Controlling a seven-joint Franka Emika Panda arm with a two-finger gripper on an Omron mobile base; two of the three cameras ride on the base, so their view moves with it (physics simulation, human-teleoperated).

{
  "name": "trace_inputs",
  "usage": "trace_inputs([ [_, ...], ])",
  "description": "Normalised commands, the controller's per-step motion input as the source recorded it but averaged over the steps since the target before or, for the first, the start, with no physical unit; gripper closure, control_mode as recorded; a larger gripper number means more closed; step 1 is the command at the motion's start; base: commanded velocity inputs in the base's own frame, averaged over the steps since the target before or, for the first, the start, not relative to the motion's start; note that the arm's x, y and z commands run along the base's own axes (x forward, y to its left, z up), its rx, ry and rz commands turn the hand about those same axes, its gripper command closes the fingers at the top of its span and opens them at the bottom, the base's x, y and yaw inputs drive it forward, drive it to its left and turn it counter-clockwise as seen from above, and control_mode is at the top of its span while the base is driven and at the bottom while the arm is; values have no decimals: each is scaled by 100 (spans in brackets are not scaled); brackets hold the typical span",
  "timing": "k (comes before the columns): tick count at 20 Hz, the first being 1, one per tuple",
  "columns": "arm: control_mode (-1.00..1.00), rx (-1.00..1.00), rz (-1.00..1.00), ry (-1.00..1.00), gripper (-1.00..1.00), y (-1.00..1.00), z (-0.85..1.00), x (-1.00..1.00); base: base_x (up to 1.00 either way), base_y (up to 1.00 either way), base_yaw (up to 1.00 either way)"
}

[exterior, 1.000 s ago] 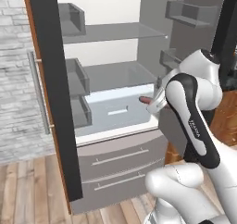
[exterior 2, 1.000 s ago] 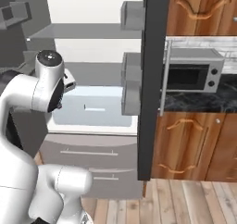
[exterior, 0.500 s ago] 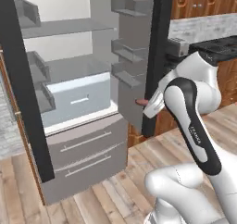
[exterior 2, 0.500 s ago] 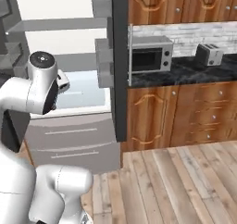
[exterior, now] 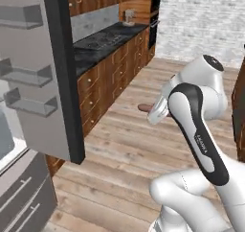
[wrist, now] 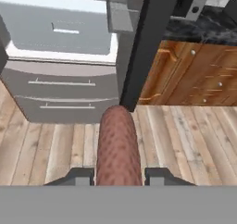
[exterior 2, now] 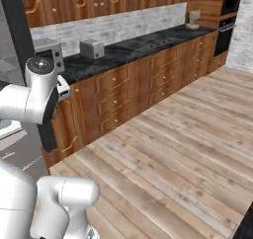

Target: Retrieve the sausage and cheese from the fridge and place them on the cutting board on the counter.

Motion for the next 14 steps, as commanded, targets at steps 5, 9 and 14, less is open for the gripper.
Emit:
trace_inputs([
  [5, 100, 0, 0, 0, 100, 0, 0, 0, 0, 4, -100],
  [9, 100, 0, 0, 0, 100, 0, 0, 0, 0, 3, -100],
  [14, 100, 0, 0, 0, 100, 0, 0, 0, 0, 3, -100],
])
